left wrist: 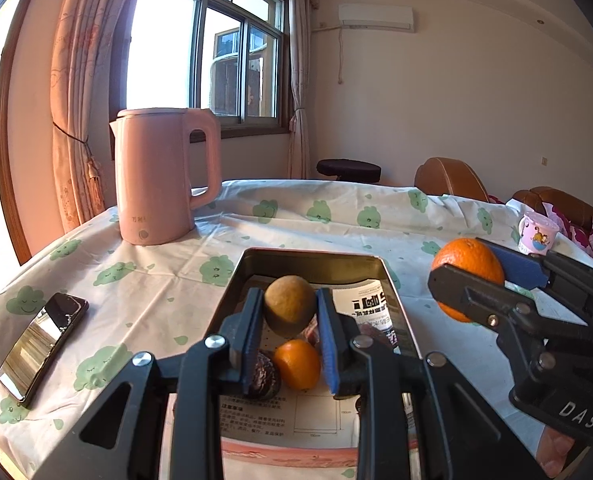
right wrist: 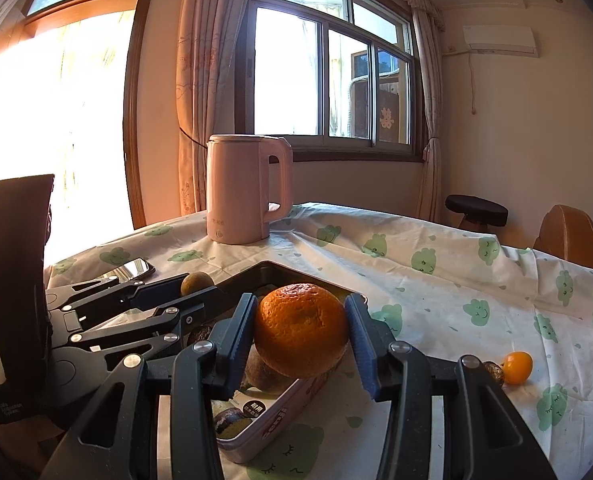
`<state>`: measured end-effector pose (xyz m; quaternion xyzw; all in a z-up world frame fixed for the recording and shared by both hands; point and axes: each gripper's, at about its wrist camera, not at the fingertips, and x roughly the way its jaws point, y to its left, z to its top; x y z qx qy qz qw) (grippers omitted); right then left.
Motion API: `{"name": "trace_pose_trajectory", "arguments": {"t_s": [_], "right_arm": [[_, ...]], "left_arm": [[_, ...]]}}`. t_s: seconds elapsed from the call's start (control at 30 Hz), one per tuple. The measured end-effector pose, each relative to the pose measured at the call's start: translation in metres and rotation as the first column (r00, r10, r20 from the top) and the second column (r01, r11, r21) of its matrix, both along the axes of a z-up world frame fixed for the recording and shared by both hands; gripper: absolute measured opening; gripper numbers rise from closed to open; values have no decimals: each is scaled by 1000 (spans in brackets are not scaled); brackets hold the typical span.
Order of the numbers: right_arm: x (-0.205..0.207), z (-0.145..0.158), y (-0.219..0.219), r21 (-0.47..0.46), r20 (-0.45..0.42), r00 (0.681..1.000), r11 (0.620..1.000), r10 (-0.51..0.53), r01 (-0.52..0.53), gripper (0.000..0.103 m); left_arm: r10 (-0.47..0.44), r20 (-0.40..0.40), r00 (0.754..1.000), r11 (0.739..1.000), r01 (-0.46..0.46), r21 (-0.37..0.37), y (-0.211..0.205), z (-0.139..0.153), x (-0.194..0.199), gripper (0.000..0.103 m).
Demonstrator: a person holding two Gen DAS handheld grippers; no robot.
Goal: Organize fruits
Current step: 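Carry the large orange toward the tin with the right gripper while the left carries the tan fruit, then open the right gripper over the tin releasing the orange while the left releases the tan fruit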
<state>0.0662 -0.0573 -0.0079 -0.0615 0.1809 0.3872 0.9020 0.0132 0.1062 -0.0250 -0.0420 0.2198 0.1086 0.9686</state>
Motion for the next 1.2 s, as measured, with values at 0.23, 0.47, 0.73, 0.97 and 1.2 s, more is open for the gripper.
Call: {"name": "trace_pose_trajectory", "arguments": {"t_s": [0.23,0.47,0.73,0.97,1.2], "right_arm": [[-3,-5,15,-18,-11,1000,999,27,-27,47],[-5,-10,25,-39,-21,999,998,45,-46,47],[-5,-18,34,-68,-35,997,996,62,-64,47],[-3,-21,39,-86,-50,996,993,71,-76,47],[-1,-25,46,-117,-70,994,989,88,-96,47]], "left_arm": [[23,-7,1000,1000,-23,-4,12,-3,-5,28],[38,-19,999,999,-39,-11,22,-8,-9,28],[49,-31,998,999,-49,-17,30,-12,-11,28],[47,-41,998,999,-47,-20,32,-16,-10,28],[45,-58,997,999,-46,-16,33,-20,-10,28]]}}
